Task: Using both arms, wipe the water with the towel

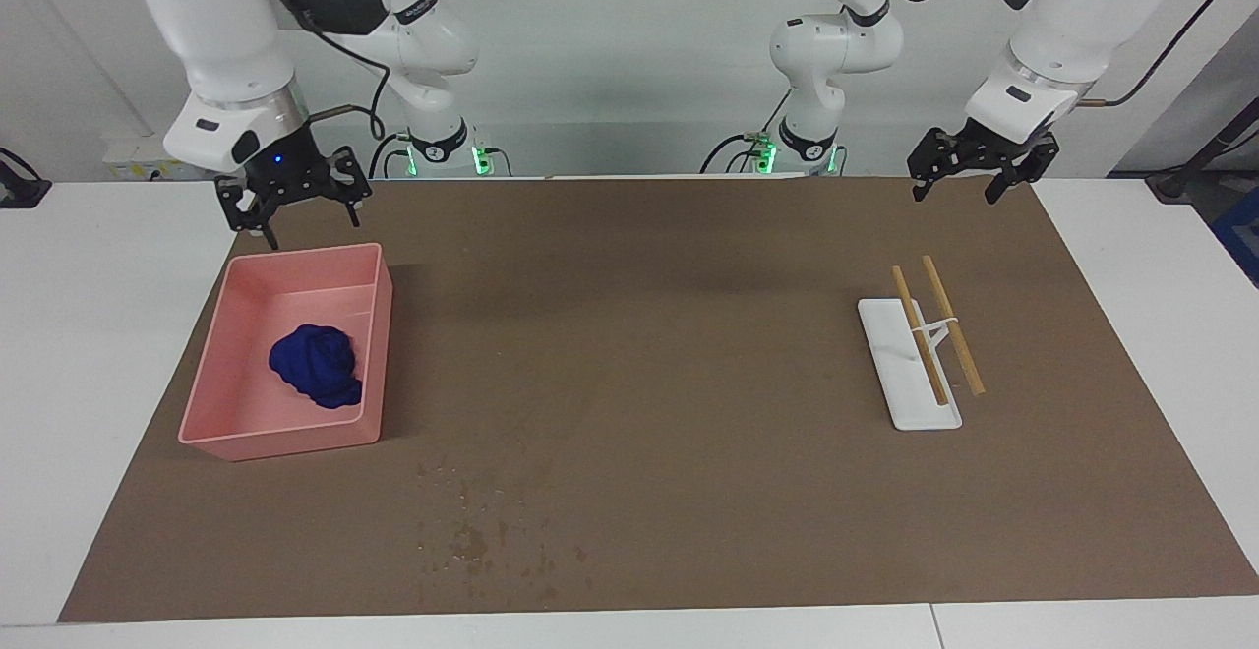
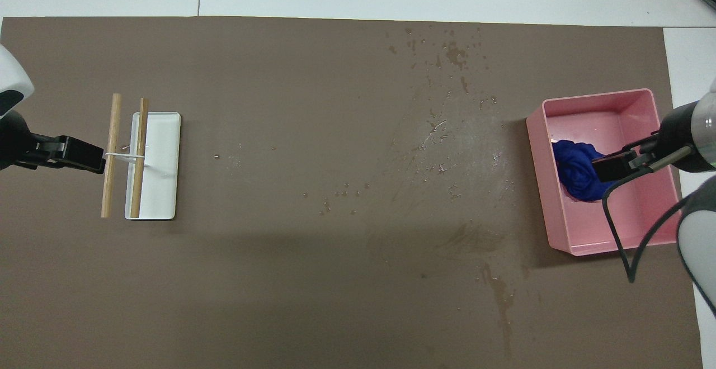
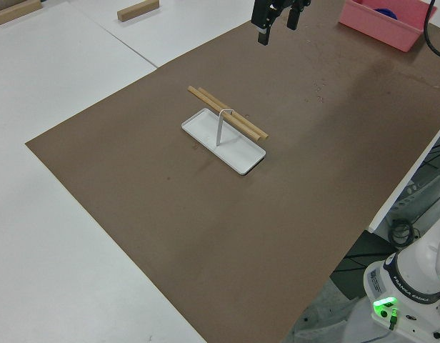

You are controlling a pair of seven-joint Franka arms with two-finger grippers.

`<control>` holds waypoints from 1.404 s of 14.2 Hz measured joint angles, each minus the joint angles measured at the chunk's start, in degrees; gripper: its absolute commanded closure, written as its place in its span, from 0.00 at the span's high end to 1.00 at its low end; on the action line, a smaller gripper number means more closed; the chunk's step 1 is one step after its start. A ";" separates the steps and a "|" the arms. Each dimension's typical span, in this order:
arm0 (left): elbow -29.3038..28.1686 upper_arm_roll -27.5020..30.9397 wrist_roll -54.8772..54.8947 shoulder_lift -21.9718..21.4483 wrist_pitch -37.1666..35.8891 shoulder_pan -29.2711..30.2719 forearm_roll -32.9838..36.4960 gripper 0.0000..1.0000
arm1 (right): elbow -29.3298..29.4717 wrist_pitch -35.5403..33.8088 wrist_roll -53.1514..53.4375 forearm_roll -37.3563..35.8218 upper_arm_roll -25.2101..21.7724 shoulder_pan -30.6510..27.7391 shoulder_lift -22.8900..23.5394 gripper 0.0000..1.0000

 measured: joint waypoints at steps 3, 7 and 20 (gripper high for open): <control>0.00 0.00 0.00 0.00 0.00 0.00 0.00 1.00 | 0.72 -6.97 8.02 0.85 0.30 0.13 -2.80 1.00; 0.00 0.00 0.00 0.00 0.00 0.00 0.00 1.00 | 1.17 -7.74 17.57 4.05 0.17 0.17 -2.76 1.00; 0.00 0.00 0.00 0.00 0.00 0.00 0.00 1.00 | 3.67 -4.20 20.55 4.04 -5.09 6.42 1.77 1.00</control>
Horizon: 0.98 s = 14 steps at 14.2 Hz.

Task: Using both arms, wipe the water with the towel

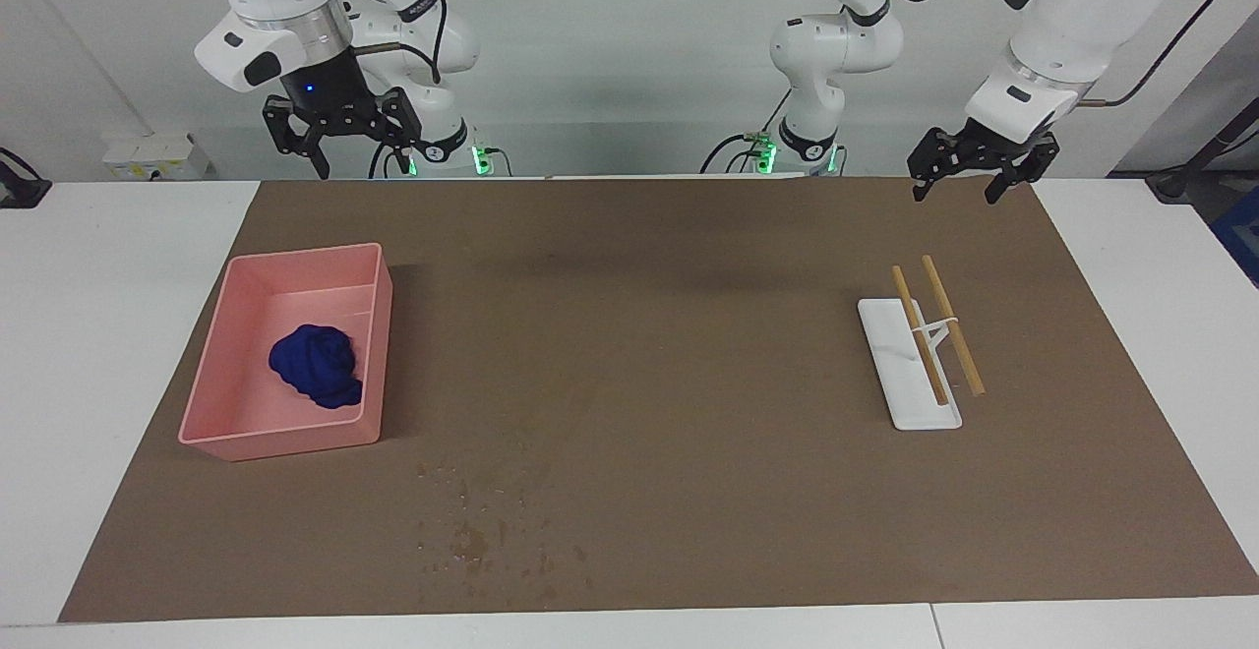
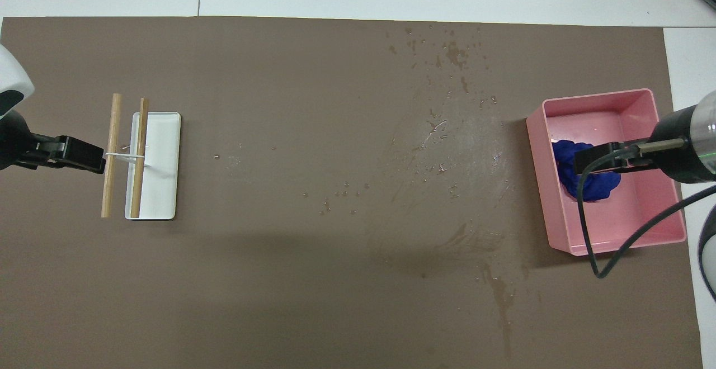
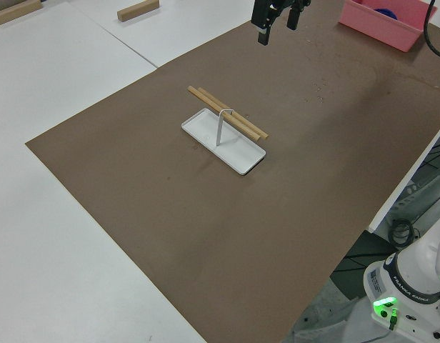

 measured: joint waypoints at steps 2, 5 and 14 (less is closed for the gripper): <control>0.00 0.00 0.00 0.00 0.00 0.00 0.00 1.00 | -0.03 0.00 0.00 0.00 -2.16 2.19 0.34 1.00; 0.00 0.00 0.00 0.00 0.00 0.00 0.00 1.00 | -0.11 -0.01 0.00 0.00 -3.31 3.34 0.36 1.00; 0.00 0.00 0.00 0.00 0.00 0.00 0.00 1.00 | -1.43 0.31 0.00 0.00 -7.41 6.23 0.35 1.00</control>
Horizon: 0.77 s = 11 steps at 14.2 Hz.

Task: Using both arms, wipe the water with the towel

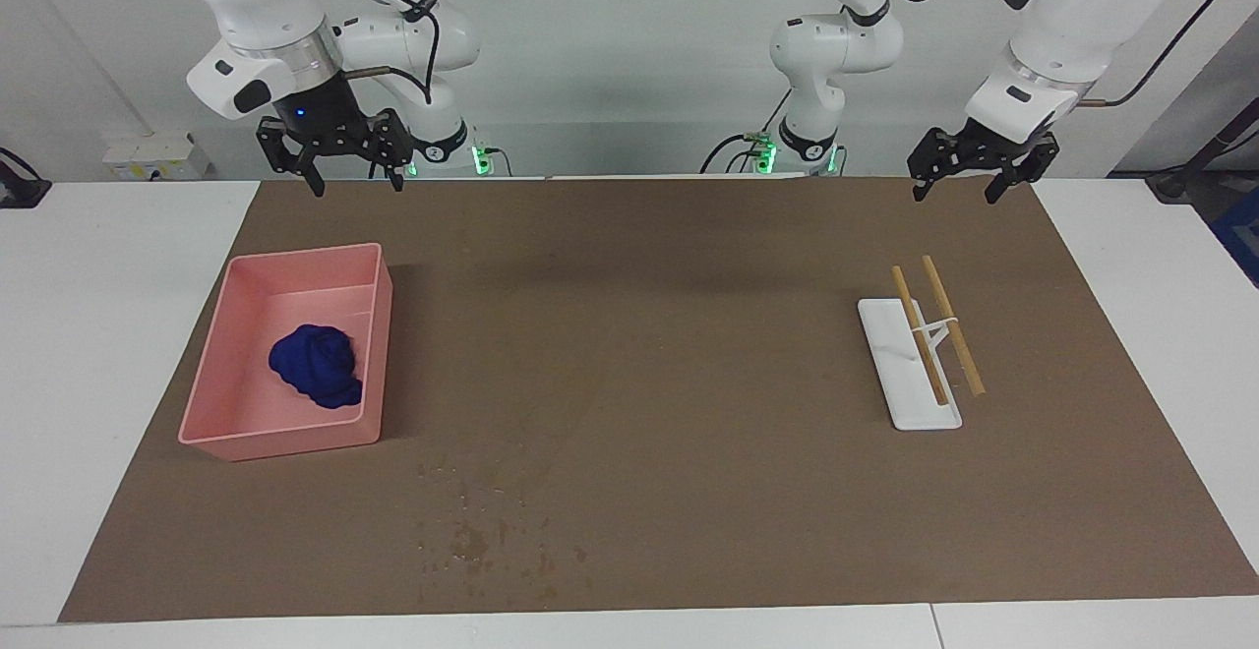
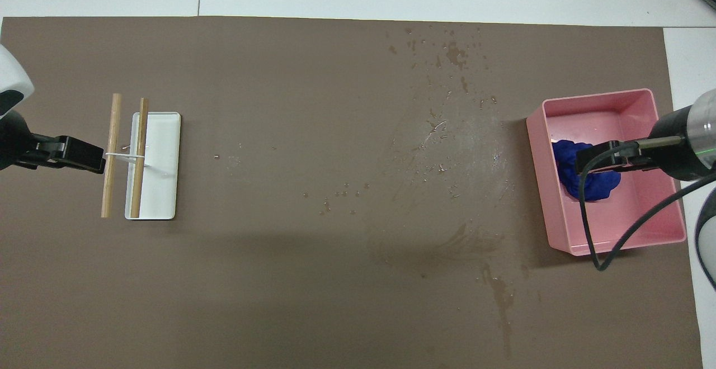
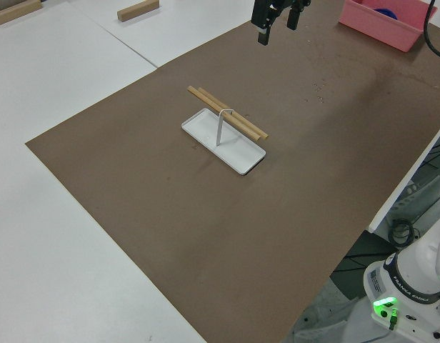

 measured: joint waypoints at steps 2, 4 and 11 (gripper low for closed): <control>0.00 0.00 0.00 0.00 0.00 0.00 0.00 1.00 | -0.15 0.00 0.00 0.00 -0.86 0.03 0.00 1.00; 0.00 0.00 0.00 0.00 0.00 0.00 0.00 1.00 | -0.18 0.00 0.00 0.00 -1.41 0.03 0.00 1.00; 0.00 0.00 0.00 0.00 0.00 0.00 0.00 1.00 | -0.25 0.67 0.00 0.00 -1.56 -0.49 0.00 1.00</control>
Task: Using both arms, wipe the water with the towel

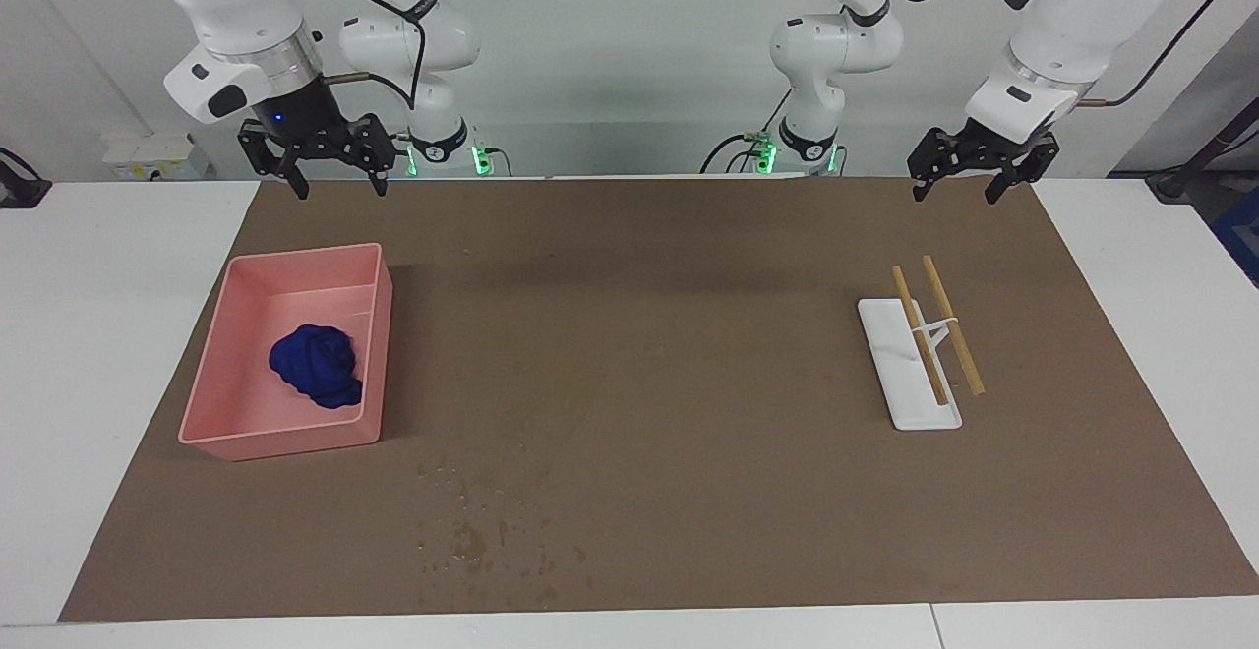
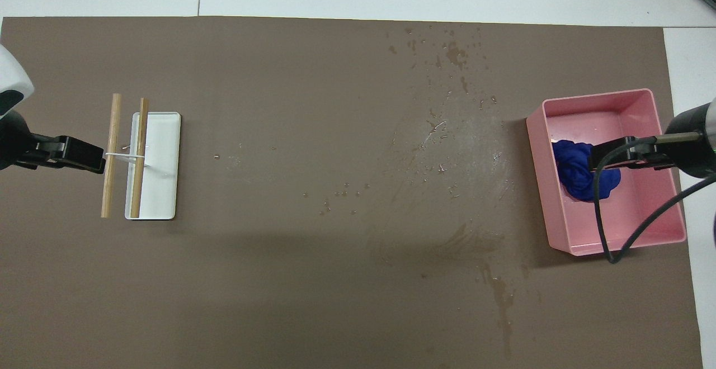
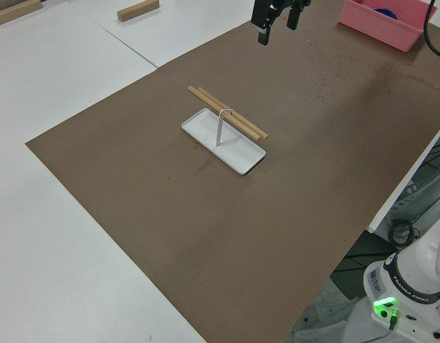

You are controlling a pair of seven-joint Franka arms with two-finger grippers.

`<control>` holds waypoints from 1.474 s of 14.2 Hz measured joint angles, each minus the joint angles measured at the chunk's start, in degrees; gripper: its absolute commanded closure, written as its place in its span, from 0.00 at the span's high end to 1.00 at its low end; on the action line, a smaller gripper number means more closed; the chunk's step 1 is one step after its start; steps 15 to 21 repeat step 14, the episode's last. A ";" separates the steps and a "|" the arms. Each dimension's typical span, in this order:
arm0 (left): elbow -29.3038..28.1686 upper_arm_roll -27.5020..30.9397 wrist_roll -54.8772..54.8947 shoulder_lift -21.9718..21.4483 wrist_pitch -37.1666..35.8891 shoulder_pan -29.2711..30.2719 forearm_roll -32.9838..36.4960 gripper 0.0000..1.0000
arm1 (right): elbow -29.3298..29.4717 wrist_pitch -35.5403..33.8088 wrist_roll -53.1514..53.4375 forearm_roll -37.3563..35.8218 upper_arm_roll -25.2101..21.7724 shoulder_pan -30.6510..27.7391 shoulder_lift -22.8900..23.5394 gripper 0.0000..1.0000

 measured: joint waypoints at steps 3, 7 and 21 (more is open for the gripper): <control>0.00 0.00 0.00 0.00 0.00 0.00 0.00 1.00 | -0.02 1.04 0.00 0.00 -0.06 -0.47 0.00 1.00; 0.00 0.00 0.00 0.00 0.00 0.00 0.00 1.00 | -0.03 1.46 0.00 0.00 -0.06 -0.83 0.00 1.00; 0.00 0.00 0.00 0.00 0.00 0.00 0.00 1.00 | -0.07 1.46 0.00 0.00 -0.06 -0.83 0.00 1.00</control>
